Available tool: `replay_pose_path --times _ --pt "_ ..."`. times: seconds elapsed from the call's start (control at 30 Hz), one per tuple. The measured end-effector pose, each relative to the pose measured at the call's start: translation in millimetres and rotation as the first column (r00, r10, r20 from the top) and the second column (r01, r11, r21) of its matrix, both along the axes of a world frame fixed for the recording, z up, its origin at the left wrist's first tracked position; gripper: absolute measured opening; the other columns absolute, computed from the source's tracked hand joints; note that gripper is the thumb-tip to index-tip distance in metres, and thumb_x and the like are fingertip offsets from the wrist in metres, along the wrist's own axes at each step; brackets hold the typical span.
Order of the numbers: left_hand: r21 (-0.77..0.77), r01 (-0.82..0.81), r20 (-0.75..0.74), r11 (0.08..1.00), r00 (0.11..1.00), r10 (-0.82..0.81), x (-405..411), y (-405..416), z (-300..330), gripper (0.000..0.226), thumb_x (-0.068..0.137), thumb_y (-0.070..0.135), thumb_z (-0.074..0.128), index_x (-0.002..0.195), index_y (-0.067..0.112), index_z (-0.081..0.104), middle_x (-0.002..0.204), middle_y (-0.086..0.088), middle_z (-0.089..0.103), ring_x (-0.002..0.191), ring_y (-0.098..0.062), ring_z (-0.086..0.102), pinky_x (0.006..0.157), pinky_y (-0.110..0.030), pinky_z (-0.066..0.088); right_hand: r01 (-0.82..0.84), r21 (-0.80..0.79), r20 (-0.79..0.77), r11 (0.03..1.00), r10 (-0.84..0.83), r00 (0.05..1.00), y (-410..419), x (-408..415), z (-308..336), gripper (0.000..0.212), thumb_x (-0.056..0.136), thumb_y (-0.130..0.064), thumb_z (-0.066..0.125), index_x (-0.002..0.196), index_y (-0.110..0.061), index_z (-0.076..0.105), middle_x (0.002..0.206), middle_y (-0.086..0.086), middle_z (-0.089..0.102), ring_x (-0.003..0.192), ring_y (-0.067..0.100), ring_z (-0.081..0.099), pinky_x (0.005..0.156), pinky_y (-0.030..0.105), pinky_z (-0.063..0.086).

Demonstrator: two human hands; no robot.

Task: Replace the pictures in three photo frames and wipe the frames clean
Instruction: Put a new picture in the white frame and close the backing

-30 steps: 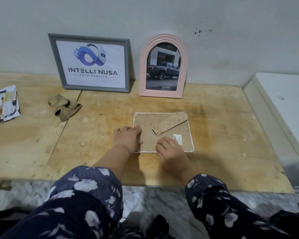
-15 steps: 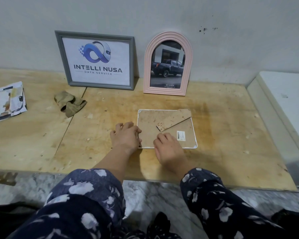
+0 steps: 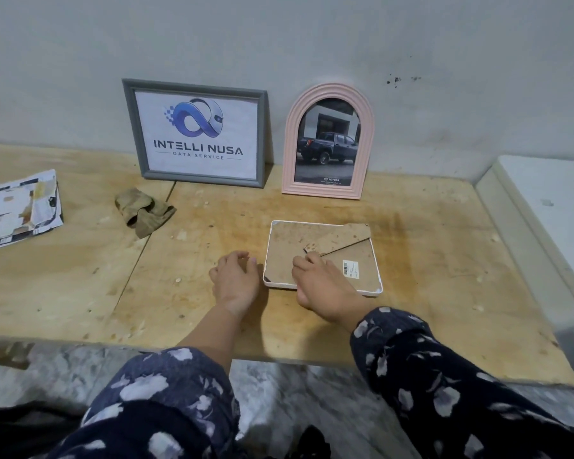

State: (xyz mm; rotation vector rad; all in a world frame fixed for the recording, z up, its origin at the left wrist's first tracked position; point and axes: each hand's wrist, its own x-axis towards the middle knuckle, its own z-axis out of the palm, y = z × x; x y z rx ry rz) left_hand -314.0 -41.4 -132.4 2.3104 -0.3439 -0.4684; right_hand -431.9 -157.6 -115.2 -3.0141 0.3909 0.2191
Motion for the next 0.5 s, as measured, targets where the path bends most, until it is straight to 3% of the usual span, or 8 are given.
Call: replay_pose_path --times 0.13,0.2,0.27,0.33,0.37,0.4,0.47,0.5 --pt "-0.212 -0.238 -0.293 0.948 0.941 0.17 7 -5 17 0.044 0.101 0.039 0.034 0.128 0.007 0.049 0.127 -0.015 0.056 0.119 -0.035 0.051 0.103 -0.041 0.038 0.082 0.286 0.021 0.955 -0.092 0.996 -8 30 47 0.01 0.087 -0.015 0.052 0.089 -0.007 0.057 0.106 0.01 0.052 0.098 0.027 0.048 0.081 0.037 0.044" --pt "-0.209 -0.283 -0.463 0.936 0.872 0.16 12 -7 13 0.067 0.096 0.058 0.025 0.136 0.007 0.044 0.132 -0.013 0.053 0.122 -0.036 0.049 0.106 -0.046 0.037 0.119 0.412 -0.003 0.903 -0.129 0.992 -14 43 82 0.008 0.087 -0.02 0.057 0.084 -0.013 0.055 0.098 0.009 0.056 0.084 0.021 0.051 0.071 0.03 0.042" --pt "-0.238 -0.292 -0.586 0.926 0.804 0.103 20 -9 -4 0.099 0.077 0.082 0.018 0.143 0.011 0.039 0.141 -0.014 0.049 0.13 -0.036 0.045 0.111 -0.051 0.031 0.191 0.549 -0.029 0.814 -0.21 0.977 -23 51 112 0.012 0.089 -0.022 0.056 0.079 -0.017 0.052 0.083 0.002 0.054 0.073 0.016 0.047 0.063 0.025 0.038" --pt "-0.281 -0.341 -0.678 0.897 0.732 0.066 10 -11 24 0.095 0.084 0.079 0.014 0.144 0.009 0.037 0.145 -0.017 0.044 0.133 -0.035 0.041 0.114 -0.051 0.026 0.247 0.634 -0.044 0.733 -0.285 0.958 -33 56 136 0.016 0.091 -0.024 0.051 0.077 -0.017 0.052 0.077 0.002 0.052 0.071 0.016 0.047 0.063 0.027 0.038" --pt "-0.313 -0.371 -0.711 0.874 0.701 0.043 3 -11 43 0.083 0.093 0.068 0.014 0.143 0.007 0.038 0.144 -0.016 0.044 0.133 -0.034 0.041 0.114 -0.049 0.027 0.283 0.725 -0.075 0.629 -0.336 0.939 -39 56 145 0.016 0.092 -0.023 0.049 0.081 -0.014 0.055 0.078 0.004 0.055 0.071 0.018 0.051 0.065 0.03 0.043" --pt "-0.342 -0.39 -0.724 0.855 0.689 0.025 -1 -11 54 0.072 0.099 0.058 0.014 0.139 0.006 0.043 0.141 -0.016 0.047 0.129 -0.033 0.046 0.112 -0.047 0.03 0.301 0.839 -0.126 0.454 -0.376 0.918 -43 55 152 0.016 0.093 -0.021 0.048 0.088 -0.01 0.059 0.08 0.006 0.059 0.072 0.019 0.056 0.065 0.033 0.049" --pt "-0.42 -0.383 -0.747 0.823 0.661 -0.074 0 -14 59 0.063 0.103 0.049 0.015 0.112 0.009 0.063 0.118 -0.017 0.064 0.1 -0.03 0.063 0.091 -0.042 0.047 0.235 0.97 -0.195 0.055 -0.392 0.899 -53 51 159 0.021 0.096 -0.017 0.046 0.105 -0.004 0.059 0.082 0.008 0.066 0.072 0.018 0.064 0.065 0.034 0.058" --pt "-0.435 -0.375 -0.756 0.819 0.646 -0.106 3 -15 60 0.062 0.103 0.048 0.019 0.098 0.011 0.068 0.104 -0.017 0.069 0.085 -0.03 0.067 0.078 -0.04 0.051 0.183 0.98 -0.201 -0.081 -0.398 0.895 -57 49 157 0.022 0.097 -0.016 0.046 0.111 -0.003 0.057 0.083 0.008 0.068 0.072 0.017 0.066 0.067 0.035 0.06"
